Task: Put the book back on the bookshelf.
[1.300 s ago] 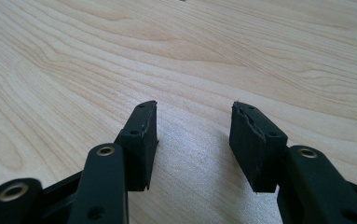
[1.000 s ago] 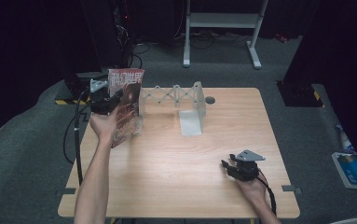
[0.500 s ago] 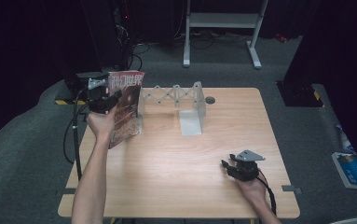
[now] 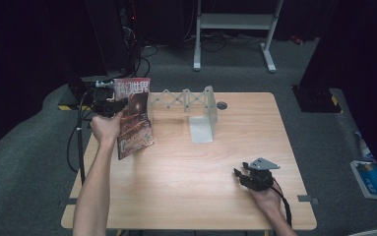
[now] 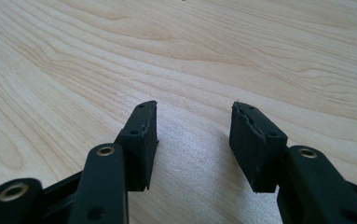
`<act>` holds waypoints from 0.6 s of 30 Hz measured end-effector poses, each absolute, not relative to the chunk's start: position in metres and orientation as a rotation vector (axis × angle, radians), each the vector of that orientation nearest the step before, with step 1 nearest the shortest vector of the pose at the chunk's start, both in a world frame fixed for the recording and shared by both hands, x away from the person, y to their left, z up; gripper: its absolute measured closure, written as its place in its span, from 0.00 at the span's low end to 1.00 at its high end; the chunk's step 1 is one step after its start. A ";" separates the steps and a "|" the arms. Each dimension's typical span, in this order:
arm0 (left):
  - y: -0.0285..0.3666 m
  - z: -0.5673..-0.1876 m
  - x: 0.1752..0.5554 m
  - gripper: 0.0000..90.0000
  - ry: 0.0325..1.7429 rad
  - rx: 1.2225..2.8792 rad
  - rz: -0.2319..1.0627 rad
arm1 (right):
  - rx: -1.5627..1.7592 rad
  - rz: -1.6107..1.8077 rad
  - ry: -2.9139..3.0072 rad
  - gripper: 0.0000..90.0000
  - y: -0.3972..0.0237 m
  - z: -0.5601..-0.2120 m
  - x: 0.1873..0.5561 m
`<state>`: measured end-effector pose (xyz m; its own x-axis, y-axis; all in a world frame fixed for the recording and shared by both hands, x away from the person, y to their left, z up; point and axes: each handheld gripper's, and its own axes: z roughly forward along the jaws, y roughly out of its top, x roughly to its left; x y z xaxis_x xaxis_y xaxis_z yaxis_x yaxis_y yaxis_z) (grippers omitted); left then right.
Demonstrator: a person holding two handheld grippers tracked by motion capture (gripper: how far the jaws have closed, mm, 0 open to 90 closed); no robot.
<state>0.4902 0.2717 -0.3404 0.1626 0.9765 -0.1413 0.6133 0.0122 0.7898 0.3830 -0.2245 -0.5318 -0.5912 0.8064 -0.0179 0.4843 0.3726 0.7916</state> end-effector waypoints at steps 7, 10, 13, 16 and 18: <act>0.274 -0.338 0.493 0.92 1.584 1.746 0.543 | 1.118 1.085 2.236 0.57 -0.225 -0.532 0.383; 0.275 -0.338 0.493 0.93 1.588 1.756 0.531 | 1.117 1.085 2.236 0.57 -0.225 -0.532 0.383; 0.273 -0.336 0.490 0.93 1.571 1.747 0.552 | 1.119 1.084 2.236 0.57 -0.225 -0.532 0.383; 0.272 -0.332 0.486 0.93 1.538 1.706 0.570 | 1.120 1.083 2.235 0.57 -0.225 -0.532 0.383; 0.272 -0.331 0.485 0.93 1.527 1.694 0.579 | 1.122 1.083 2.235 0.57 -0.225 -0.532 0.383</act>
